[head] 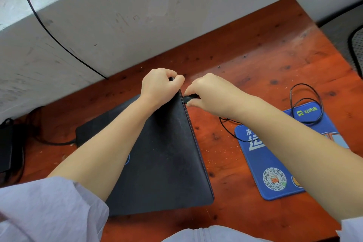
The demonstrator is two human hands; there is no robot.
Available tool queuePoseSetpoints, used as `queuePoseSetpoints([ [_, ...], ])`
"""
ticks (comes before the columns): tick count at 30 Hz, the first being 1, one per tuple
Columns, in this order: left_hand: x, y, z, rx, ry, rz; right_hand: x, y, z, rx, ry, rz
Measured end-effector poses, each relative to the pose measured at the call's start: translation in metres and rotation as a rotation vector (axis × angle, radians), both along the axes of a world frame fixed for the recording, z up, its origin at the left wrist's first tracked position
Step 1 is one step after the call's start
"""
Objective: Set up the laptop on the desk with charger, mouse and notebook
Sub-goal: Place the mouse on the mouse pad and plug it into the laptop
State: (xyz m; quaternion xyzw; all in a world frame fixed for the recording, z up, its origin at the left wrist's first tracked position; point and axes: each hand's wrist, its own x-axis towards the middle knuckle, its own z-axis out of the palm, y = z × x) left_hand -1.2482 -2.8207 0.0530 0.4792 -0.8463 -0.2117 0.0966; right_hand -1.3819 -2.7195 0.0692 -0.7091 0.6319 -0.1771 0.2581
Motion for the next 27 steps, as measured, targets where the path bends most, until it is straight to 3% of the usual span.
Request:
queuePoseSetpoints([
  [7,-0.004,-0.005,-0.016,0.005,-0.032,0.014,-0.004,-0.005,-0.014,0.033,-0.027,0.009],
  [16,-0.020,-0.009,-0.062,0.146,-0.293,0.044,-0.009,-0.009,-0.084,0.149,0.070,-0.084],
  [20,-0.020,-0.010,-0.071,0.194,-0.292,0.136,-0.006,-0.015,-0.102,0.072,0.077,-0.115],
  [27,-0.021,-0.005,-0.073,0.083,-0.236,0.120,-0.005,-0.016,-0.114,-0.001,0.104,-0.116],
])
